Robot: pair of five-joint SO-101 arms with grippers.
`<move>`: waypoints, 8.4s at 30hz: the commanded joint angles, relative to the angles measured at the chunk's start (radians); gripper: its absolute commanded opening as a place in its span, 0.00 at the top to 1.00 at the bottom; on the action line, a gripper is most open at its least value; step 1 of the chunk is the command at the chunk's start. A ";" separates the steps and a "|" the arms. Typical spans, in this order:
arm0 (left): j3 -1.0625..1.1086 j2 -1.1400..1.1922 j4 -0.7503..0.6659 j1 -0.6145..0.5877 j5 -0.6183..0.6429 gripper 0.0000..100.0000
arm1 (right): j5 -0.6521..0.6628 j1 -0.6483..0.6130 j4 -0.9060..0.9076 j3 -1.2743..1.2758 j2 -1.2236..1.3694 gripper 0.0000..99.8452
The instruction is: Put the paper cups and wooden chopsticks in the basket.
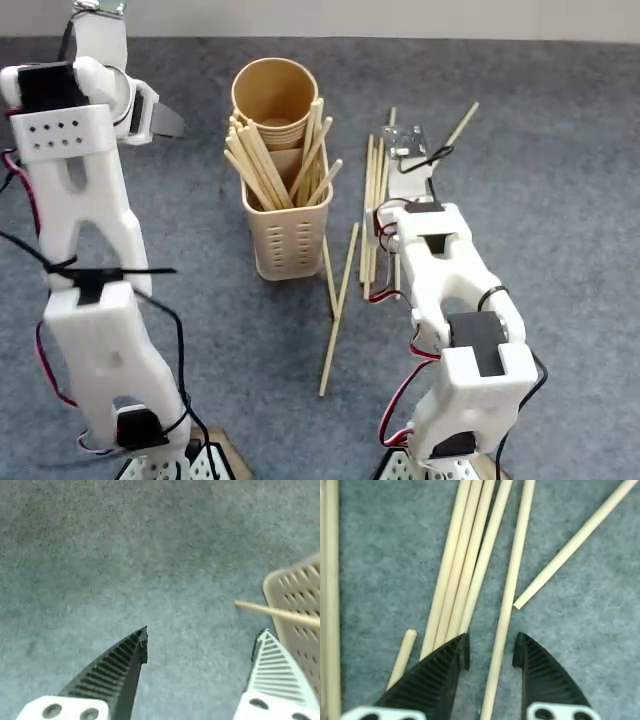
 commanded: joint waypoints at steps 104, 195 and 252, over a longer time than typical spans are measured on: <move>-0.607 0.792 -0.284 0.005 0.477 0.99 | -0.087 0.019 0.366 -0.226 -0.097 1.00; 0.119 -0.572 -0.219 0.522 0.238 0.99 | 0.002 -0.076 0.271 0.427 -1.656 0.78; 1.460 -0.957 -1.183 0.472 0.457 0.82 | 0.009 -0.084 0.051 1.250 -2.025 0.78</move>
